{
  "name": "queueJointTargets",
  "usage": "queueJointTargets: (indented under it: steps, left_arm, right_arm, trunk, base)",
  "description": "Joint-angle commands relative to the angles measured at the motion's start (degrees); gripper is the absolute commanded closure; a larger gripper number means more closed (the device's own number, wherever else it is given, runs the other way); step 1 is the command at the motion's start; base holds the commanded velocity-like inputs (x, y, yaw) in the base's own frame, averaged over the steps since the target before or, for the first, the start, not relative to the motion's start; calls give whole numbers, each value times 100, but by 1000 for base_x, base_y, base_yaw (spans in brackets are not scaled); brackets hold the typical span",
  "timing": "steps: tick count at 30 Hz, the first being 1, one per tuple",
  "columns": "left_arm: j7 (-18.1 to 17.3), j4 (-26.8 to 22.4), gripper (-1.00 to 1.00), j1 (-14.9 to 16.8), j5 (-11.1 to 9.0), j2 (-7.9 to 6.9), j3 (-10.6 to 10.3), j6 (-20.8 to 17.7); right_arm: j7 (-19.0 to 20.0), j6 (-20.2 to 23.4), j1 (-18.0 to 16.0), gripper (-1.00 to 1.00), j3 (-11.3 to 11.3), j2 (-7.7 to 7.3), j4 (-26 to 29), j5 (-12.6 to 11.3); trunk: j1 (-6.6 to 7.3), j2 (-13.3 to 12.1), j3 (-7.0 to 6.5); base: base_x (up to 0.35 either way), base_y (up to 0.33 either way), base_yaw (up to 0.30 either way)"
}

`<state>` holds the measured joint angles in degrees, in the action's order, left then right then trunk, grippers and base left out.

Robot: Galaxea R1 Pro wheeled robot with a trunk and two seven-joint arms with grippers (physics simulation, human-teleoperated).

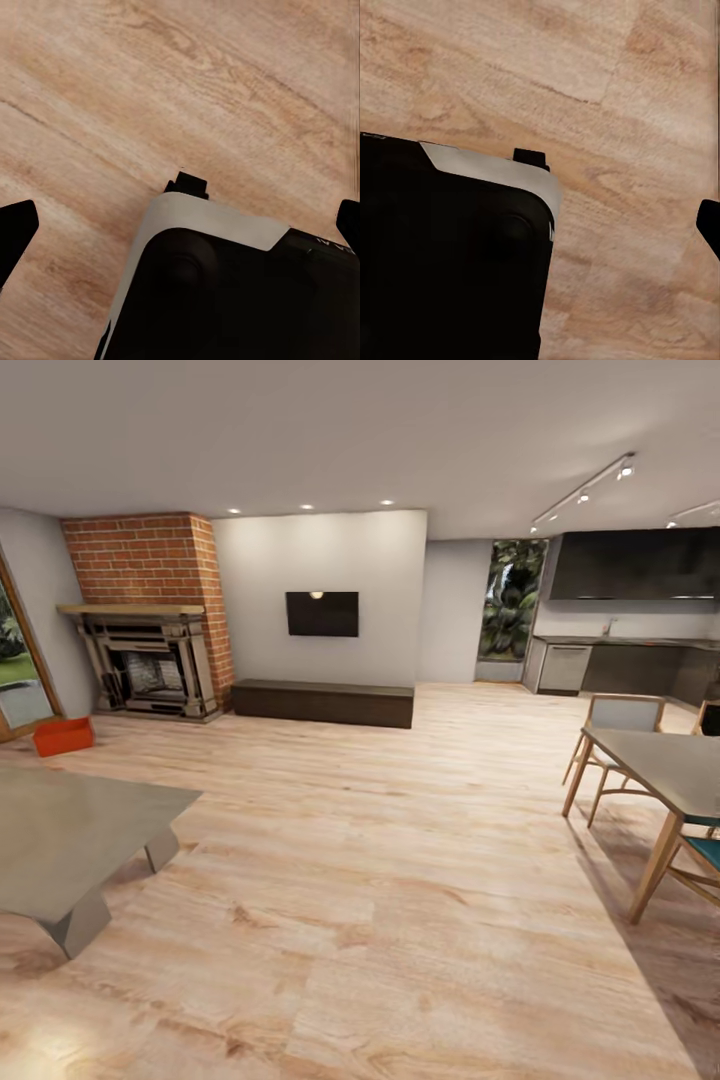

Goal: Move the two storage containers from the living room to the garage. In the garage, place one container on the floor and stack the other container on top of it (either order is fine).

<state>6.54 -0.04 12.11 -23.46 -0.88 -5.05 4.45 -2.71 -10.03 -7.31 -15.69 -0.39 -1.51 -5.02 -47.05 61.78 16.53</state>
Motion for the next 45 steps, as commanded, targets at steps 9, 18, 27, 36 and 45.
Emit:
queueJointTargets:
  steps: [9,18,27,36,45]
  left_arm:
    - [14,0,-100,2,-45,0,-49,12]
    - [14,-3,-100,2,-46,0,-49,15]
    - [14,0,-100,2,-45,0,-49,21]
    - [14,1,-100,2,-48,-2,-49,21]
    - [9,-4,-100,2,-45,0,-49,11]
  right_arm:
    - [-6,-26,-8,-100,-53,0,-16,-52]
    - [21,-30,-8,-100,-71,-9,-16,-44]
    - [3,-34,-8,-100,-62,2,-16,225]
    - [-1,-55,-8,-100,-57,-4,-16,319]
    - [-1,-45,-8,-100,-61,-5,-16,327]
  trunk:
    - [-4,4,7]
    - [-4,4,7]
    - [-4,4,7]
    - [-4,4,7]
    - [-4,4,7]
  base:
    - [322,0,-101]
    - [322,0,-5]
    - [322,0,0]
    - [322,0,0]
    - [322,0,0]
